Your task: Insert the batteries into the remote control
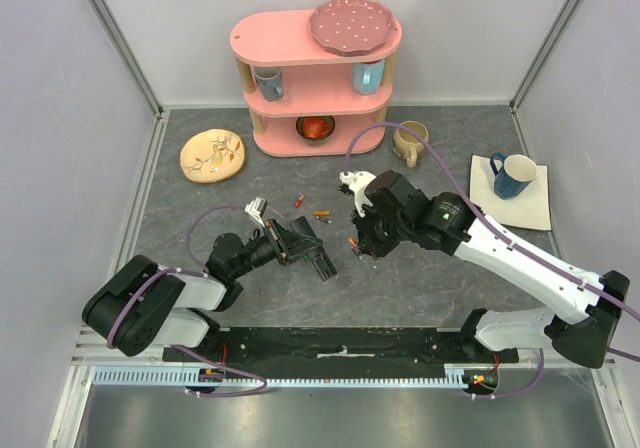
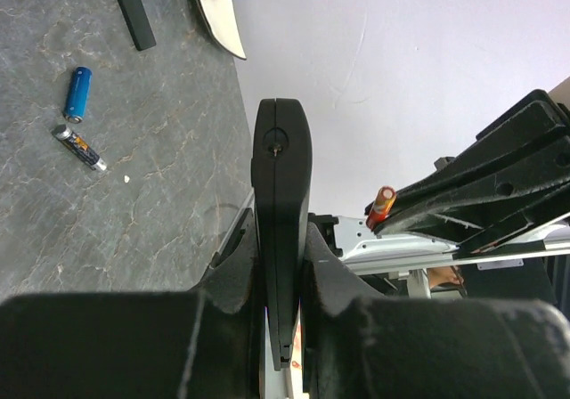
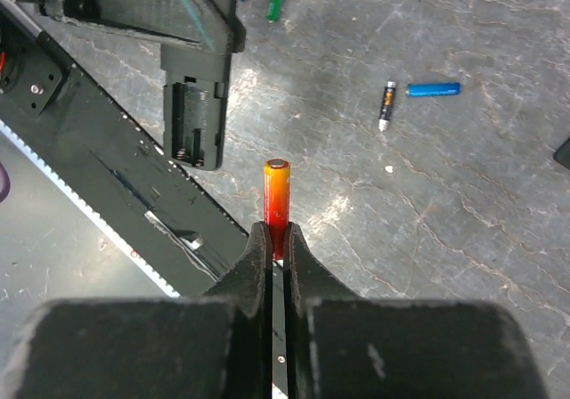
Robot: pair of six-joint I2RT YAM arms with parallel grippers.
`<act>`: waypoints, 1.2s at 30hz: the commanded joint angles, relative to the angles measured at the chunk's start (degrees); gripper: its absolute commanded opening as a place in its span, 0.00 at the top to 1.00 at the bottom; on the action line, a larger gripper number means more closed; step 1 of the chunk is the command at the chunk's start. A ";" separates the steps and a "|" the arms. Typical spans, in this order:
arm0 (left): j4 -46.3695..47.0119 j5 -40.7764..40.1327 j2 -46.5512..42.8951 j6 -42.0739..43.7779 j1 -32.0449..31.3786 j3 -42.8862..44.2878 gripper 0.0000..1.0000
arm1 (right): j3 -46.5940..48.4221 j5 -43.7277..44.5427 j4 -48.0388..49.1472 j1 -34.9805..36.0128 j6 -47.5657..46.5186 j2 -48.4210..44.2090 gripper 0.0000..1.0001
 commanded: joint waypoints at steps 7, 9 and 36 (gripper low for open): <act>15.05 2.03 -2.65 0.37 -0.44 0.97 0.98 | 3.27 1.46 -0.11 6.79 1.04 4.03 1.00; 15.49 2.21 -3.62 1.42 -0.44 0.27 0.98 | 2.57 1.73 0.33 7.40 1.57 3.77 1.00; -2.25 1.07 -15.30 9.15 -1.67 0.53 0.98 | -1.48 3.57 6.92 13.82 8.78 5.96 1.00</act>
